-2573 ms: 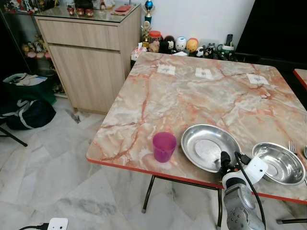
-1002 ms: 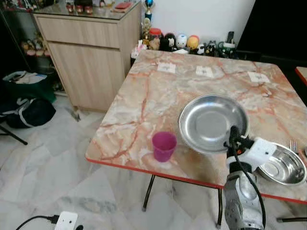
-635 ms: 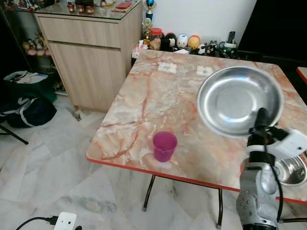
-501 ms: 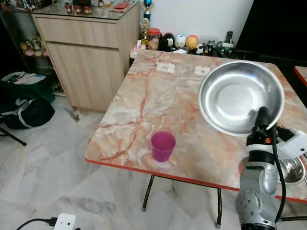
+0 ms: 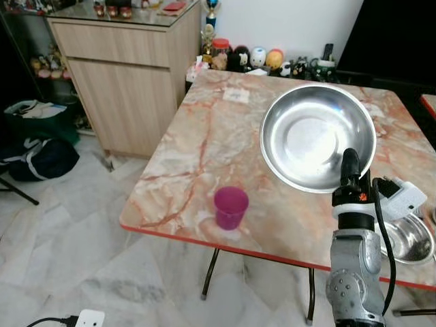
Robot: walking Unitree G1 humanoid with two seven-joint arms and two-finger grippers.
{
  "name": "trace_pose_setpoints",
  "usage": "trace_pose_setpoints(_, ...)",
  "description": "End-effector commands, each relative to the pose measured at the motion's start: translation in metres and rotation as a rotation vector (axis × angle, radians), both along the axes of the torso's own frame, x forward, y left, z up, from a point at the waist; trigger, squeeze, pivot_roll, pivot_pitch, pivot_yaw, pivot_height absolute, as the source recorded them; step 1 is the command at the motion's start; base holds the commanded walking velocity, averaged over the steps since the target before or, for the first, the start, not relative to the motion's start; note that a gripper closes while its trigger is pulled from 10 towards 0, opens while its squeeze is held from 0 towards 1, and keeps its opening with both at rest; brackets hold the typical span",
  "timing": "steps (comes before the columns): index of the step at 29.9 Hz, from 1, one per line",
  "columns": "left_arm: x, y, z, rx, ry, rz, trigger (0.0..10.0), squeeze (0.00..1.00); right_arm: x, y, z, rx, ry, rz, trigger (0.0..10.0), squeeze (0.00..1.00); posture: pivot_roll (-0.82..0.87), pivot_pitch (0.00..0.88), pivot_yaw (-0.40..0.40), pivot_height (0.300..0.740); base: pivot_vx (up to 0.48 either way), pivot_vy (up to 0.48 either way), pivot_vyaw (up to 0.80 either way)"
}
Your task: Setting the table
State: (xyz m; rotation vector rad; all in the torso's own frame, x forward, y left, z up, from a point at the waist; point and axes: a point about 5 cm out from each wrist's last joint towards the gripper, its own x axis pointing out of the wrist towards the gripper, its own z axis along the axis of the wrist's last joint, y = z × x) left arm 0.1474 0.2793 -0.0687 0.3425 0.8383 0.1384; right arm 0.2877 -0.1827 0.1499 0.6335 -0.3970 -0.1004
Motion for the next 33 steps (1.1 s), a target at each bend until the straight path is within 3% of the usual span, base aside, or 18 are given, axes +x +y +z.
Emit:
trace_pose_setpoints(1, -0.001, 0.003, 0.0, 0.026, 0.033, -0.032, 10.0, 0.0, -0.001, 0.001, 0.006, 0.028, -0.041, -0.027, 10.0, 0.0, 0.18, 0.0, 0.007, 0.74, 0.0, -0.277, 0.0)
trace_pose_setpoints(11, 0.008, 0.006, 0.004, 0.04, 0.029, -0.054, 10.0, 0.0, -0.017, -0.009, 0.016, 0.021, -0.059, -0.08, 10.0, 0.0, 0.14, 0.0, 0.029, 0.74, 0.0, -0.282, 0.0)
trace_pose_setpoints(15, 0.011, 0.005, 0.005, 0.038, 0.025, -0.054, 10.0, 0.0, -0.025, -0.017, 0.022, -0.065, -0.05, -0.099, 10.0, 0.0, 0.14, 0.0, 0.029, 0.74, 0.0, -0.285, 0.0)
trace_pose_setpoints(19, 0.012, -0.002, 0.002, 0.027, 0.028, -0.051, 10.0, 0.0, -0.035, -0.039, 0.029, -0.257, -0.017, -0.139, 10.0, 0.0, 0.11, 0.0, 0.002, 0.74, 0.0, -0.283, 0.0)
trace_pose_setpoints(22, 0.011, -0.005, 0.001, 0.02, 0.028, -0.046, 10.0, 0.0, -0.036, -0.048, 0.036, -0.356, -0.011, -0.147, 10.0, 0.0, 0.1, 0.0, -0.006, 0.74, 0.0, -0.28, 0.0)
trace_pose_setpoints(26, 0.011, -0.006, 0.0, 0.017, 0.028, -0.037, 10.0, 0.0, -0.037, -0.052, 0.043, -0.405, 0.002, -0.155, 10.0, 0.0, 0.1, 0.0, -0.015, 0.74, 0.0, -0.282, 0.0)
trace_pose_setpoints(33, 0.008, -0.007, -0.001, 0.013, 0.03, -0.022, 10.0, 0.0, -0.039, -0.049, 0.046, -0.392, 0.011, -0.157, 10.0, 0.0, 0.1, 0.0, -0.023, 0.74, 0.0, -0.281, 0.0)
